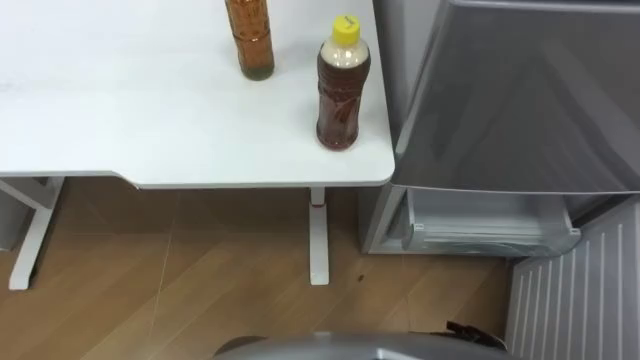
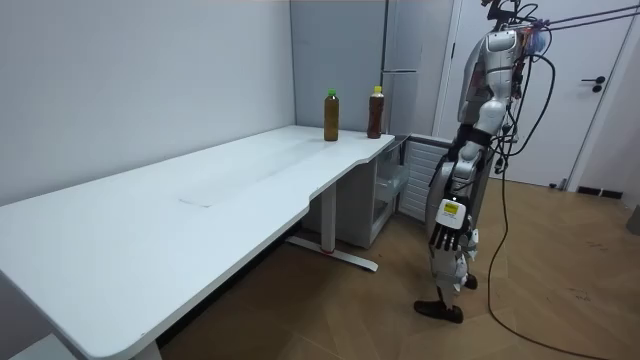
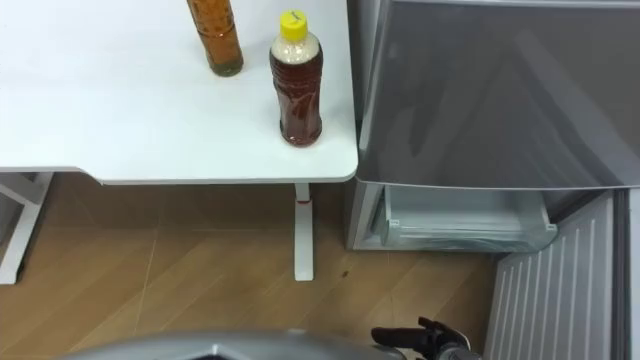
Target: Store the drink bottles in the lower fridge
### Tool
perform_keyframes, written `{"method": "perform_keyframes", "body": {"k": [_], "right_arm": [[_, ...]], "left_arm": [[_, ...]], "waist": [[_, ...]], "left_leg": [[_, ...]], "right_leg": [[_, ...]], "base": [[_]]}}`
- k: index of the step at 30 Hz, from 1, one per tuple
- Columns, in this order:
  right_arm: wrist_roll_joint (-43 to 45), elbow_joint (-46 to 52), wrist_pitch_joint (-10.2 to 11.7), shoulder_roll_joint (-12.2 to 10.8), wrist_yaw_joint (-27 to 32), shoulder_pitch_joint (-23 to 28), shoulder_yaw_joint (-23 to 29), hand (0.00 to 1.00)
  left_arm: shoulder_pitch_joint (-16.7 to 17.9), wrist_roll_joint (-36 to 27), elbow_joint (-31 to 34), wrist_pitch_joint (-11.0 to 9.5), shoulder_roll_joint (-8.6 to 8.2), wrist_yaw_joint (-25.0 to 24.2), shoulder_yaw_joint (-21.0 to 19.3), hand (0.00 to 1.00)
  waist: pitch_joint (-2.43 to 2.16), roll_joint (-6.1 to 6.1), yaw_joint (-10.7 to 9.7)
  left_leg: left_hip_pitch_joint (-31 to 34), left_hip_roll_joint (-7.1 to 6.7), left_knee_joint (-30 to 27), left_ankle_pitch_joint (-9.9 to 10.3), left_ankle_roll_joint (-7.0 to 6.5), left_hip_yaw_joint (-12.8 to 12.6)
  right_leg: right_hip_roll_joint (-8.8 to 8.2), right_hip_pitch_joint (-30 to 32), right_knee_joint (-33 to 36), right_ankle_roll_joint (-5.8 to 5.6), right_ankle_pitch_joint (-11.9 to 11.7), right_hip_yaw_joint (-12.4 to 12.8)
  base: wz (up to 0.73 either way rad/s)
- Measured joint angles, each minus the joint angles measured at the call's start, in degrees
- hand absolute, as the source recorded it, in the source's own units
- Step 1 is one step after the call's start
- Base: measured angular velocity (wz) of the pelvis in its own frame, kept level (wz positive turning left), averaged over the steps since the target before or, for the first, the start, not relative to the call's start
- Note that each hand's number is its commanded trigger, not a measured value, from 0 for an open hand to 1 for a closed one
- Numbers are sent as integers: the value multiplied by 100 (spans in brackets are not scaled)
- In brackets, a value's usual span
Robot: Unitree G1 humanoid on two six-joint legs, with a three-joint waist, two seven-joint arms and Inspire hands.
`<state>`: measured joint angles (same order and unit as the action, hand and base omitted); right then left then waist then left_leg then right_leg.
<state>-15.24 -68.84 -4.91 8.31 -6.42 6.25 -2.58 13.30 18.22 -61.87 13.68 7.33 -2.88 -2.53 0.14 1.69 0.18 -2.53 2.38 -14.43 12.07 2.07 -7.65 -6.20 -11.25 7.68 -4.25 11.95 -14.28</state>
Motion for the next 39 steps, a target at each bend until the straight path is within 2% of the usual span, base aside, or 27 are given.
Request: {"method": "perform_keyframes", "body": {"k": [11,30,34,39], "right_arm": [[7,-7,27,10,57,-5,-1,0],[-22,-45,-22,6,54,-63,-26,0],[-15,-47,-21,7,55,-67,-9,0],[-5,-45,-22,8,84,-56,-12,0]], "left_arm": [[4,-6,1,-32,0,24,0,0],[107,-90,20,6,-42,398,-127,0],[116,-501,121,-7,-36,717,-265,0],[124,-1373,181,-222,-38,1162,-574,0]], "waist": [[17,-32,3],[1,8,14],[-1,11,3],[-2,7,32]], "left_leg": [[-4,2,-30,18,-14,-5],[-1,-8,-37,27,-17,29],[23,-13,-56,26,-17,73],[42,-23,-121,26,-17,142]], "right_leg": [[-3,-17,4,1,-1,-1],[-5,-65,-6,-6,4,-26],[-2,-66,-7,-6,4,-72],[-2,-98,-7,-6,4,-165]], "base": [[0],[0],[5],[7]]}}
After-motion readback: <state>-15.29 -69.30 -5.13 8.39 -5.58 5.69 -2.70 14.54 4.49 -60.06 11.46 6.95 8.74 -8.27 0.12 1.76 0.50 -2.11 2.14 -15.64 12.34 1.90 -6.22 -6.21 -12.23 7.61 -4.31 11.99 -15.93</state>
